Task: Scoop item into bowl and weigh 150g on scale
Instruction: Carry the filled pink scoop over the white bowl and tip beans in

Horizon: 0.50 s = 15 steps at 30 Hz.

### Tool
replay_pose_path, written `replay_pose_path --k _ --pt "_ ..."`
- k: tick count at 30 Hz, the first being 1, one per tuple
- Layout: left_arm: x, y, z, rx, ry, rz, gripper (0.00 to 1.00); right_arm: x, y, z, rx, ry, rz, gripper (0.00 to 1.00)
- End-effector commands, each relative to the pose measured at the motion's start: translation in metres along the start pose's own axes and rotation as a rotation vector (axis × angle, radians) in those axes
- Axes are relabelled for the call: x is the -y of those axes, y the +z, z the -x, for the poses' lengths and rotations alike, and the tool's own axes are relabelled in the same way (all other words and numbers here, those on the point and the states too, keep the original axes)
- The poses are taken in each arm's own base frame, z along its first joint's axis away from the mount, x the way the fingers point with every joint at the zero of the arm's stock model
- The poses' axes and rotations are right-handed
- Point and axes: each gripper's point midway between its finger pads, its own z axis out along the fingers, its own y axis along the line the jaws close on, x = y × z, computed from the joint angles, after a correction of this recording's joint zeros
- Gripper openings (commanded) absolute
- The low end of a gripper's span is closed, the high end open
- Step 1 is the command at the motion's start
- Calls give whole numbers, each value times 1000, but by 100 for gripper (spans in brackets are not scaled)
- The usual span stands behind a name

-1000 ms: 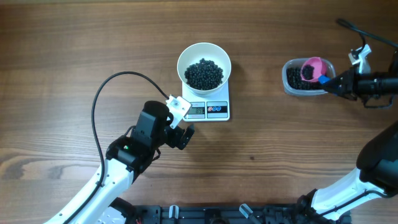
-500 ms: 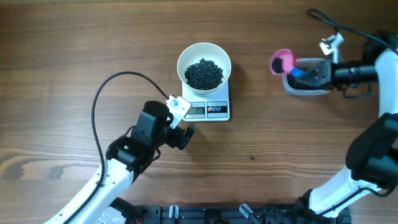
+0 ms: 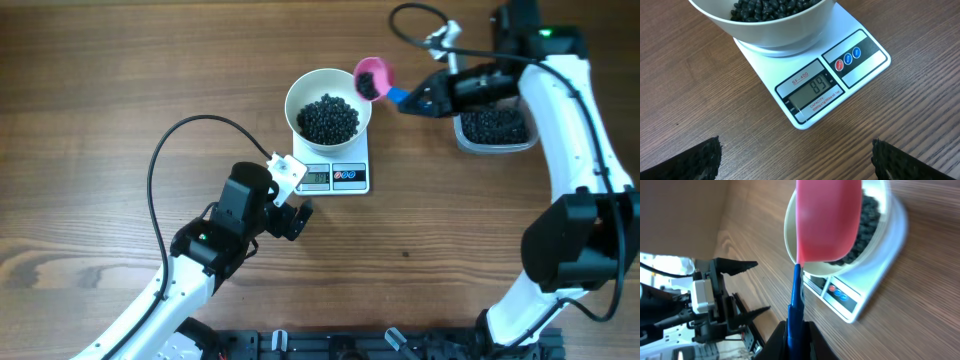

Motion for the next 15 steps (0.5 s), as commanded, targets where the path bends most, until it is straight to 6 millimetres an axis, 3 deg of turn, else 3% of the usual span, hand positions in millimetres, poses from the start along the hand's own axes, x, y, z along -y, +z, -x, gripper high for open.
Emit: replay_pose_path --k 1,8,15 --pt "-4 0 -2 -5 -2 12 100 -6 25 5 -44 1 -72 4" --pt "-4 0 -2 -5 -2 12 100 4 60 -1 -132 -114 -369 4" --pt "-4 0 -2 -5 -2 12 100 9 72 9 -133 -257 -563 4"
